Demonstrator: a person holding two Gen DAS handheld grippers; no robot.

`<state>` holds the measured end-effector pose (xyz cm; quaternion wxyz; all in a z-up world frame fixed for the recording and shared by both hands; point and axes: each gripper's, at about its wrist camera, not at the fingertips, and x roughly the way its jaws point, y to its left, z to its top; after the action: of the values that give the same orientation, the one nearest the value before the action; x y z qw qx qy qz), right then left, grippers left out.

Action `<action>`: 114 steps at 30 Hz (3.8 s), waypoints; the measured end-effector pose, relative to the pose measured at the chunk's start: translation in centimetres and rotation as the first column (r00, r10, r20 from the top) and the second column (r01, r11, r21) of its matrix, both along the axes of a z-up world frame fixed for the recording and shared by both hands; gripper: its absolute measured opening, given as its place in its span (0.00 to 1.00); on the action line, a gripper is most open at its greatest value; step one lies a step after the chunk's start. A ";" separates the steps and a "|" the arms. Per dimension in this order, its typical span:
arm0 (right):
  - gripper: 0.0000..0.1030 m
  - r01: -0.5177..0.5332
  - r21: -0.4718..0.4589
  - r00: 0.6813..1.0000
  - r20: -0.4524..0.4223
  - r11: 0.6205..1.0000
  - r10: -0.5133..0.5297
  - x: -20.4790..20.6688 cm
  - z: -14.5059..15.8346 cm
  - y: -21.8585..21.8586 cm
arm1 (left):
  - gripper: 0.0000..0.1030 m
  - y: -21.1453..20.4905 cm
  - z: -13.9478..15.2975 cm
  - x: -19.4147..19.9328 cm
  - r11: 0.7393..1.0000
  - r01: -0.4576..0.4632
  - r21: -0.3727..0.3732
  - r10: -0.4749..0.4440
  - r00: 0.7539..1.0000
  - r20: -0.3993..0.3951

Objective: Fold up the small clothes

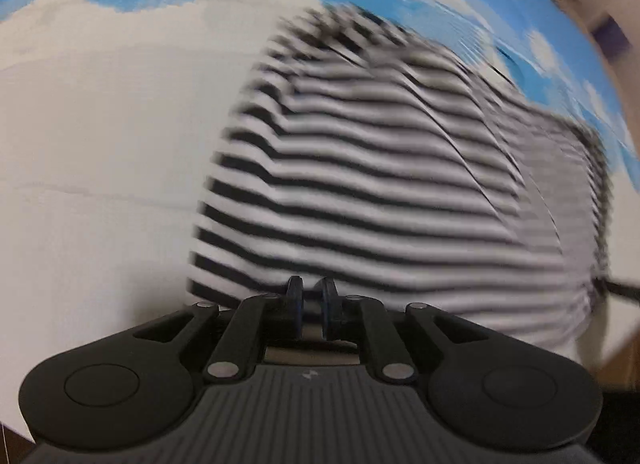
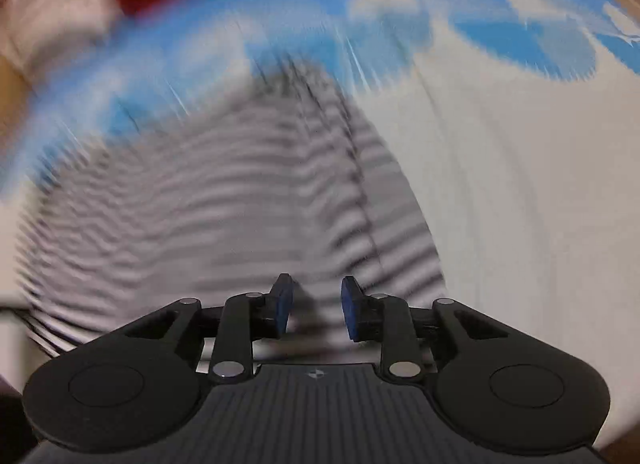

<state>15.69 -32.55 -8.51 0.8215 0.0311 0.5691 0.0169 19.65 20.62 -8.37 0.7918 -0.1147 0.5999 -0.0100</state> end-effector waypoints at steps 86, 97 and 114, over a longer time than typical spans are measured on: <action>0.32 0.137 0.208 0.860 0.461 0.969 -0.220 -5.4 12.7 -1.3 | 0.07 9.4 3.4 -8.7 0.940 -0.311 -0.141 0.330 0.932 0.147; 0.32 0.097 0.182 0.868 0.466 0.979 -0.173 -4.6 11.0 -0.8 | 0.07 5.6 8.6 -8.2 0.923 -0.215 -0.318 0.313 0.900 0.302; 0.32 0.102 0.113 0.878 0.457 0.988 -0.143 -3.7 9.0 -5.2 | 0.12 -29.8 5.3 -3.4 0.760 0.486 -0.432 -0.393 0.872 0.290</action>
<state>11.95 -37.72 0.48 0.9309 0.0971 0.3520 -0.0041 16.22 -9.18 -3.06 0.7624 -0.1662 0.5122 -0.3589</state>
